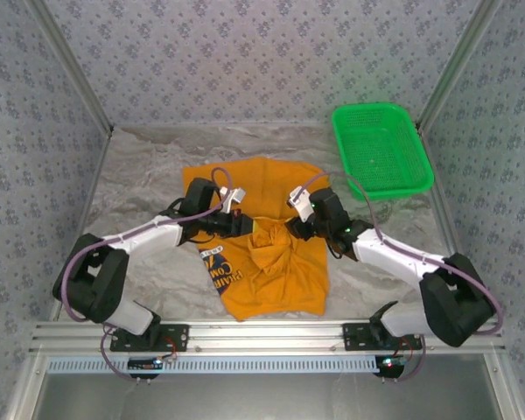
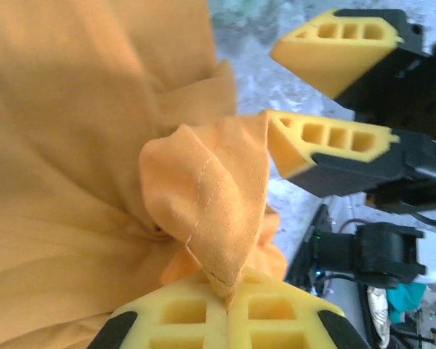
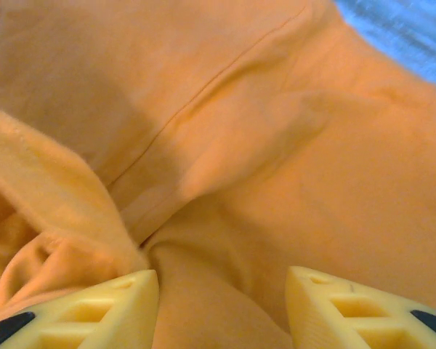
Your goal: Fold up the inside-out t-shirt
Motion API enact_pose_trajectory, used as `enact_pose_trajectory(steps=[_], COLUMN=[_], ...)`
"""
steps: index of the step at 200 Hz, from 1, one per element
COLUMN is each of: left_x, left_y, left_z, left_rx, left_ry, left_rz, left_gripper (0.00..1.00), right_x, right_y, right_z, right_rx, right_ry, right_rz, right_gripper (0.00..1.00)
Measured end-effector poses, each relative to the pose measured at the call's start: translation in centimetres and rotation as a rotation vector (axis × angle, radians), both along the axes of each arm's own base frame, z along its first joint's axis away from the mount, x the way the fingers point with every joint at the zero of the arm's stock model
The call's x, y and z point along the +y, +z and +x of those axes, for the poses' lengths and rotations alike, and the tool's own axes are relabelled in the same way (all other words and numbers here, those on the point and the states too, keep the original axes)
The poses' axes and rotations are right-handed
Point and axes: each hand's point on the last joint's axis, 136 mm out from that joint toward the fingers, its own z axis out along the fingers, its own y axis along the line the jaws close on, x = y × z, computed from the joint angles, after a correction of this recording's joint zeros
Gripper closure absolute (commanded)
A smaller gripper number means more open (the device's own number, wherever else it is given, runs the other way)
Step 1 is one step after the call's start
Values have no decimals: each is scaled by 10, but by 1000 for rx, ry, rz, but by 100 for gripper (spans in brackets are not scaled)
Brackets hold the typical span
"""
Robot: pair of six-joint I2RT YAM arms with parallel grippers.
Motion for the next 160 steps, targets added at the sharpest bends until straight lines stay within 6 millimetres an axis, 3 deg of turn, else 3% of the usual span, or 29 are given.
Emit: enact_pose_trajectory(steps=[42, 74, 102, 115, 131, 160], left_x=[-3, -1, 0, -1, -2, -2], left_y=[15, 11, 12, 14, 16, 19], left_z=[-7, -12, -13, -12, -11, -10], left_rx=[-2, 34, 40, 41, 43, 49], left_ry=[-44, -48, -46, -43, -42, -36], left_rz=[-24, -9, -9, -11, -17, -22], left_gripper=[95, 94, 95, 94, 94, 94], right_x=[11, 17, 28, 30, 24, 20], right_y=[49, 64, 48, 39, 25, -1], right_z=[-5, -13, -46, -59, -62, -57], right_rx=[-59, 76, 267, 351, 425, 489], right_ry=[61, -60, -224, -297, -412, -568], right_rz=[90, 176, 226, 246, 263, 243], right_gripper=[50, 52, 53, 60, 67, 65])
